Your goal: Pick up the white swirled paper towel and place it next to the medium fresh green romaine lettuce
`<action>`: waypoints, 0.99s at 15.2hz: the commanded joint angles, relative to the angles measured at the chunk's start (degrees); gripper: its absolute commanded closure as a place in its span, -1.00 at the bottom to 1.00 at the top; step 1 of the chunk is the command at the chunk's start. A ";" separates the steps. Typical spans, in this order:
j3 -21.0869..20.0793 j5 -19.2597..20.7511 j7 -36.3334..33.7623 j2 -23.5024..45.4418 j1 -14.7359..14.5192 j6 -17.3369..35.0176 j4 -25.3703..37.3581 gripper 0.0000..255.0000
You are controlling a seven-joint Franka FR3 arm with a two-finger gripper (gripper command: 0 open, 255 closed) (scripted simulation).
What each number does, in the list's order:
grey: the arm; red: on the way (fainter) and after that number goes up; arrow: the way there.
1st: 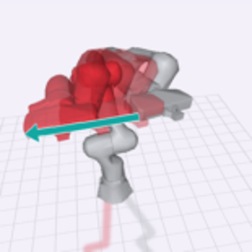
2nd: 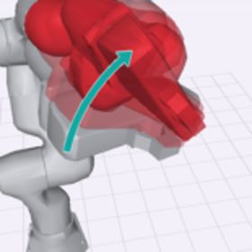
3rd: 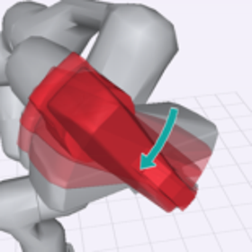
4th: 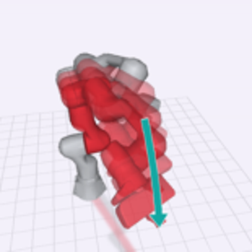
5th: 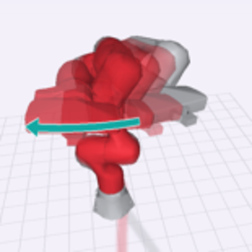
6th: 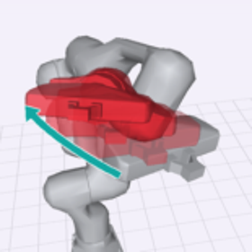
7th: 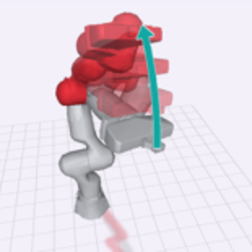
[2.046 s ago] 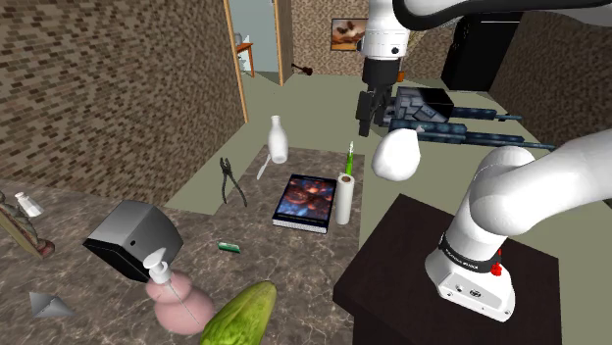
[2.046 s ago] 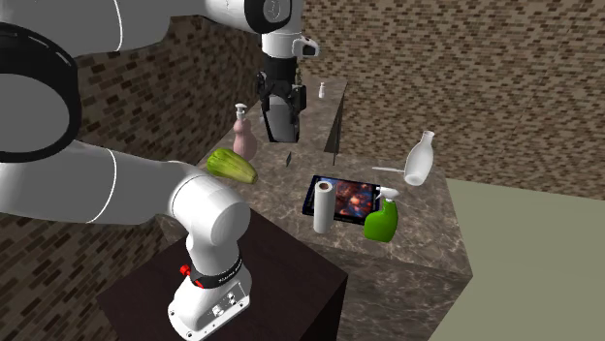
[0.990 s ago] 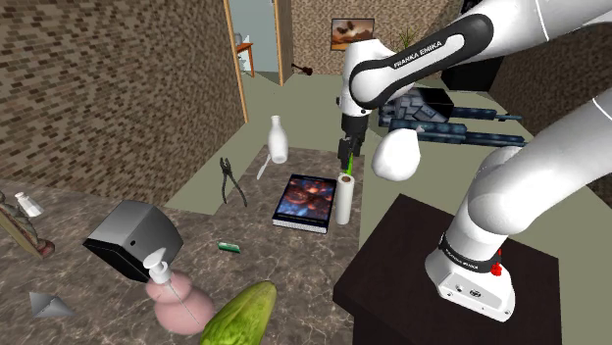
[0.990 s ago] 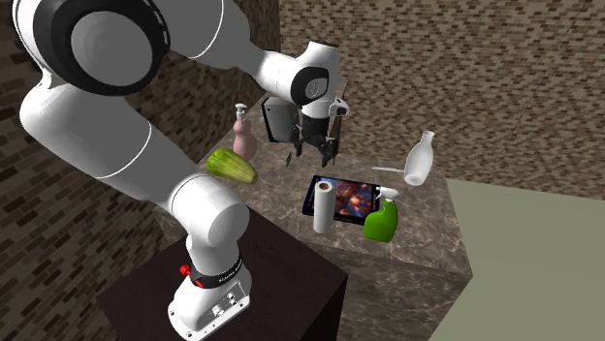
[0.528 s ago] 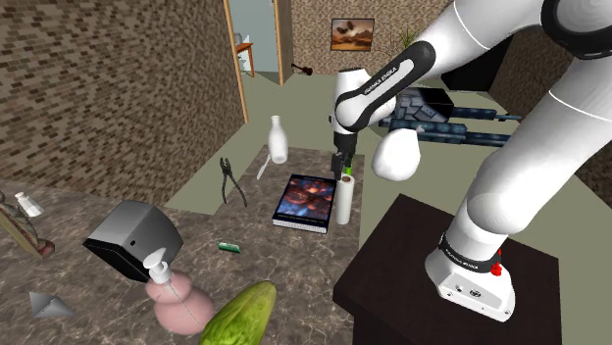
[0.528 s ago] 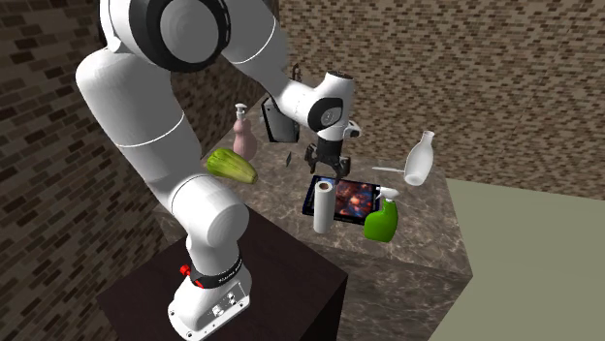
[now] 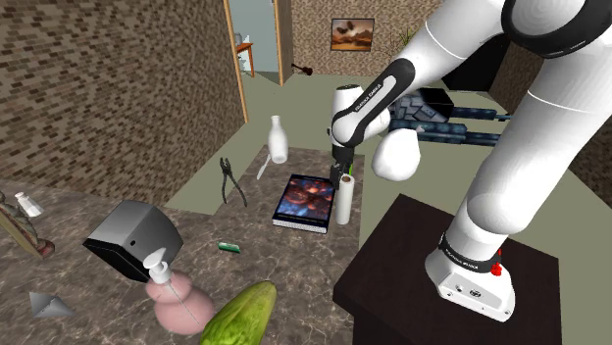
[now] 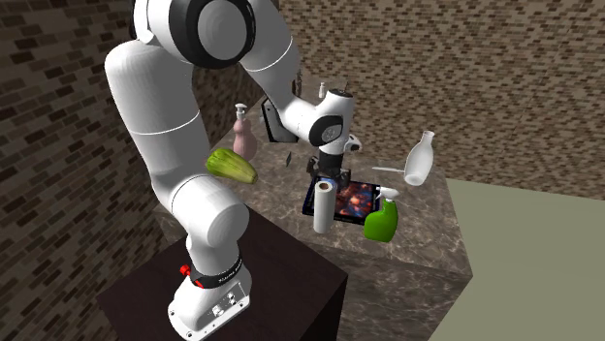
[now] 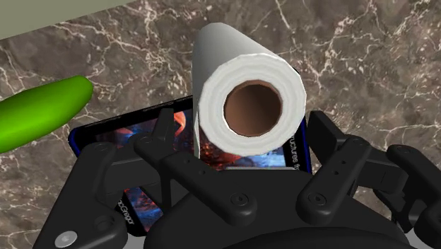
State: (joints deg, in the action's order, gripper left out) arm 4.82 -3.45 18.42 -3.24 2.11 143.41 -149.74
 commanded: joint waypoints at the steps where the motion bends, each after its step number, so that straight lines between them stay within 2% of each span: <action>1: -0.01 -0.25 0.20 1.03 -0.05 1.28 -0.22 -1.00; 8: -0.01 -0.25 0.20 1.02 -0.04 1.27 -0.22 -1.00; 9: -0.01 -0.25 0.20 1.02 -0.04 1.27 -0.22 1.00; 15: -0.02 -0.25 0.17 1.02 -0.06 1.27 -0.21 1.00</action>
State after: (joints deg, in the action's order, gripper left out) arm 4.81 -3.69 18.60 -2.23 2.06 144.70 -149.94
